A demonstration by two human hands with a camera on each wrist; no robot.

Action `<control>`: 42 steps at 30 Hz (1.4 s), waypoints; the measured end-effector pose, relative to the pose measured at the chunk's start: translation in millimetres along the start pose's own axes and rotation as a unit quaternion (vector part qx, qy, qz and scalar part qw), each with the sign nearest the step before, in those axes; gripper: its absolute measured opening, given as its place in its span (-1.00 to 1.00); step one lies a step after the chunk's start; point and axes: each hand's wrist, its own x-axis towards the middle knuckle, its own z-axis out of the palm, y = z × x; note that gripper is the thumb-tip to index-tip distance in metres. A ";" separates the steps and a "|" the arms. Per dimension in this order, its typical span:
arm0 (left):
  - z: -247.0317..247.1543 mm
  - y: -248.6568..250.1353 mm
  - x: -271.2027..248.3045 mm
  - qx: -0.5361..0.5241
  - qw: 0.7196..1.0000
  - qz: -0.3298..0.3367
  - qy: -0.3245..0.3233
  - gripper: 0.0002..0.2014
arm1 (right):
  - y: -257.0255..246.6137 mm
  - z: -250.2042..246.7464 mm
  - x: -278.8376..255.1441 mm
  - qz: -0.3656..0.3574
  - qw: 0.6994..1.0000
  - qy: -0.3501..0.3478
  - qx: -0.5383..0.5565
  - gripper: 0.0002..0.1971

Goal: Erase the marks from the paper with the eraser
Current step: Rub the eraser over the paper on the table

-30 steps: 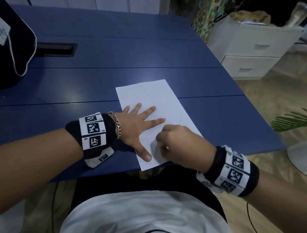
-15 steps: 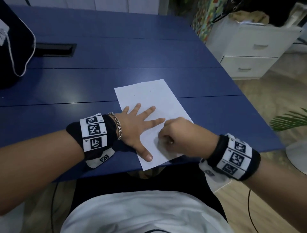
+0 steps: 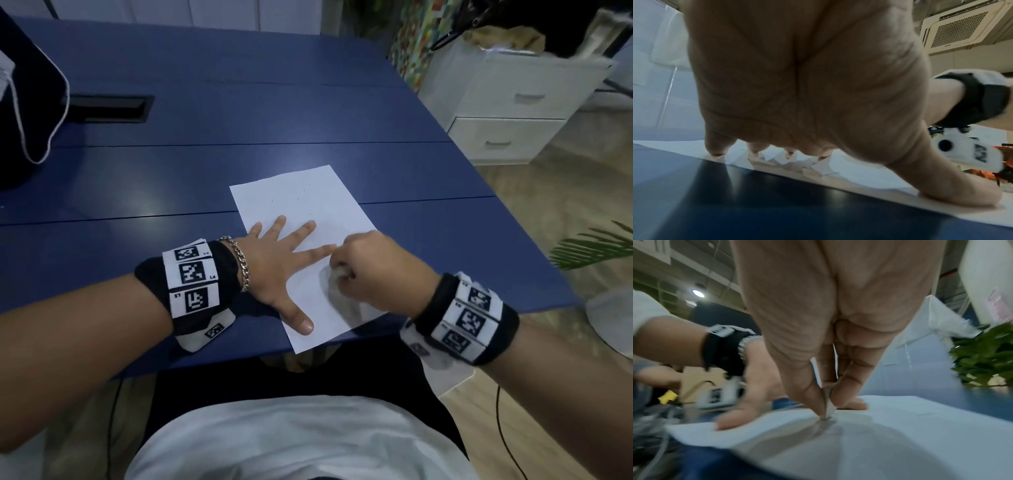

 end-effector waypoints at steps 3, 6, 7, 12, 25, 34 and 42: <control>-1.2 2.5 -2.8 -0.007 1.000 -0.006 -0.001 0.42 | -25.0 13.3 -22.5 -0.067 0.997 -0.048 0.008 -0.87; 1.1 4.8 -4.5 -0.011 1.000 -0.014 0.004 0.42 | -18.0 13.5 -37.3 -0.067 0.996 -0.049 0.019 -0.89; 2.6 6.3 -5.2 -0.011 1.000 -0.021 0.003 0.41 | -9.6 12.0 -39.2 -0.049 0.998 -0.036 0.021 -0.90; 1.2 24.9 -13.3 0.035 0.997 -0.057 0.040 0.41 | 28.0 9.6 -43.4 0.027 0.999 0.027 0.038 -0.93; 0.5 35.5 12.8 -0.024 1.000 0.002 0.019 0.45 | 0.9 13.4 -48.4 -0.025 0.998 -0.007 0.061 -0.86; 0.3 35.1 12.6 -0.026 1.000 -0.002 0.012 0.48 | 29.2 2.1 -33.0 0.041 0.999 0.026 0.007 -0.87; -1.1 35.8 10.9 -0.028 1.000 0.000 0.008 0.47 | 37.2 6.1 -35.2 0.049 0.998 0.015 0.026 -0.89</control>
